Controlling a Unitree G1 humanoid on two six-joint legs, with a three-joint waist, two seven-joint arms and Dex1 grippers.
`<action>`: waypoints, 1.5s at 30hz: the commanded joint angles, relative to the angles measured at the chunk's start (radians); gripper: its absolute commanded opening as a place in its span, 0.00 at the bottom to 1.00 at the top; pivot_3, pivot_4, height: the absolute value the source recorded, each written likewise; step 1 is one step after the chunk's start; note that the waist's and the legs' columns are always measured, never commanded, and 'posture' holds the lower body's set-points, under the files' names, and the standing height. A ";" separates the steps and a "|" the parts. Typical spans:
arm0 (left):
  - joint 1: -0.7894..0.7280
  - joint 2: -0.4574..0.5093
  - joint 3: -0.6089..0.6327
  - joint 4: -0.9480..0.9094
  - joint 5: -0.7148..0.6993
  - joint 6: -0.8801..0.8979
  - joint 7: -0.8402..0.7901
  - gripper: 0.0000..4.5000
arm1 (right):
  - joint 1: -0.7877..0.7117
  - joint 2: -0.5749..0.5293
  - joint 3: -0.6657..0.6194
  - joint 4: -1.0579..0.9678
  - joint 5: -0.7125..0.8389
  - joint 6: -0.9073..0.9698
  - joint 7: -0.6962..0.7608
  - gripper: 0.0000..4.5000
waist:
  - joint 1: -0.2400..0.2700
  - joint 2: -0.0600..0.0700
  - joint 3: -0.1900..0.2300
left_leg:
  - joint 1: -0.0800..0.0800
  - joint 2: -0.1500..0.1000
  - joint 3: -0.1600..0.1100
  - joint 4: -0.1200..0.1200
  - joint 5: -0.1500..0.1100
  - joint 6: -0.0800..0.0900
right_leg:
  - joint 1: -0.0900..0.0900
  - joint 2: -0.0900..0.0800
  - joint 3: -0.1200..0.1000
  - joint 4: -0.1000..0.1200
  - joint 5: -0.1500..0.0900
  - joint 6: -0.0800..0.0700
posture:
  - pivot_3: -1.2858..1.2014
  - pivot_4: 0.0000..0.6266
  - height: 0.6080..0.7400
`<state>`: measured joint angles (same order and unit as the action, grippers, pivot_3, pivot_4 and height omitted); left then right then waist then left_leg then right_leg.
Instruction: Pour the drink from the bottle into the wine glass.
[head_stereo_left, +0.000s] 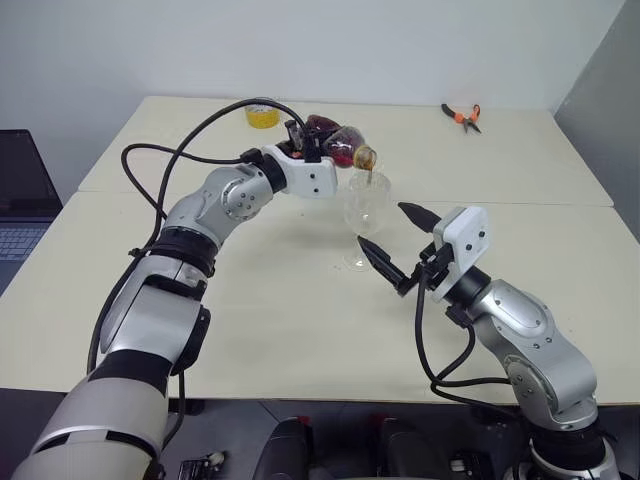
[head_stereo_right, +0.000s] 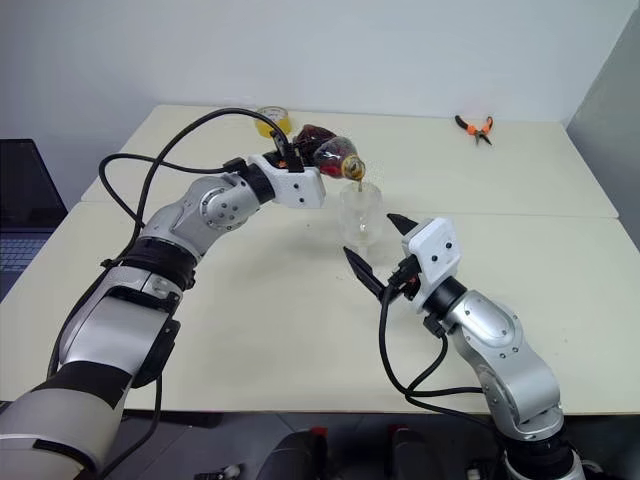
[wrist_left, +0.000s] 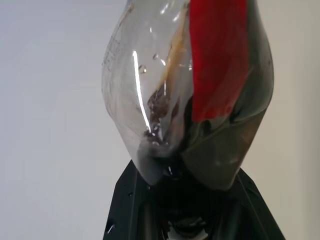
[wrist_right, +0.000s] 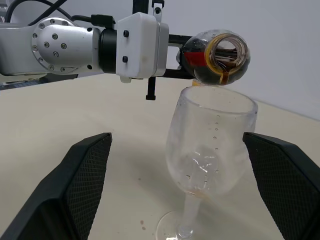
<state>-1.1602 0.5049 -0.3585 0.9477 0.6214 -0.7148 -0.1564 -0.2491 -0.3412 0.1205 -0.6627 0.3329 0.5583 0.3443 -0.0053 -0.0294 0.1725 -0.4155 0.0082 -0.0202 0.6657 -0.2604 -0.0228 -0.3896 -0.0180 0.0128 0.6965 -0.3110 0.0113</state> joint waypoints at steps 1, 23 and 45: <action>-0.052 0.019 -0.003 -0.028 0.021 -0.020 0.049 0.14 | -0.015 0.004 -0.002 -0.025 -0.005 -0.001 -0.005 1.00 | 0.000 0.000 0.000 | 0.000 0.000 0.000 0.000 0.000 0.000 | 0.000 0.000 0.000 0.000 0.000 0.000 | 0.52 0.24 1.00; -0.079 0.045 -0.043 0.004 0.111 -0.039 0.138 0.14 | -0.016 0.005 -0.002 -0.026 -0.001 -0.006 0.007 1.00 | 0.000 0.000 0.000 | 0.000 0.000 0.000 0.000 0.000 -0.001 | 0.000 0.000 0.000 0.001 0.000 0.000 | 0.52 0.24 1.00; -0.107 0.052 -0.085 0.050 0.147 -0.050 0.202 0.14 | 0.046 0.012 -0.013 -0.010 -0.035 -0.130 0.031 1.00 | 0.000 0.000 0.000 | 0.000 0.000 0.000 0.001 0.001 -0.001 | 0.000 0.000 0.000 0.001 0.000 0.000 | 0.52 0.24 1.00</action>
<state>-1.2209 0.5428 -0.4490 1.0090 0.7693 -0.7553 0.0168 -0.2066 -0.3294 0.1182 -0.6518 0.2969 0.4548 0.3708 -0.0053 -0.0294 0.1724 -0.4154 0.0080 -0.0197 0.6667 -0.2598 -0.0237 -0.3898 -0.0181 0.0127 0.6978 -0.3110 0.0113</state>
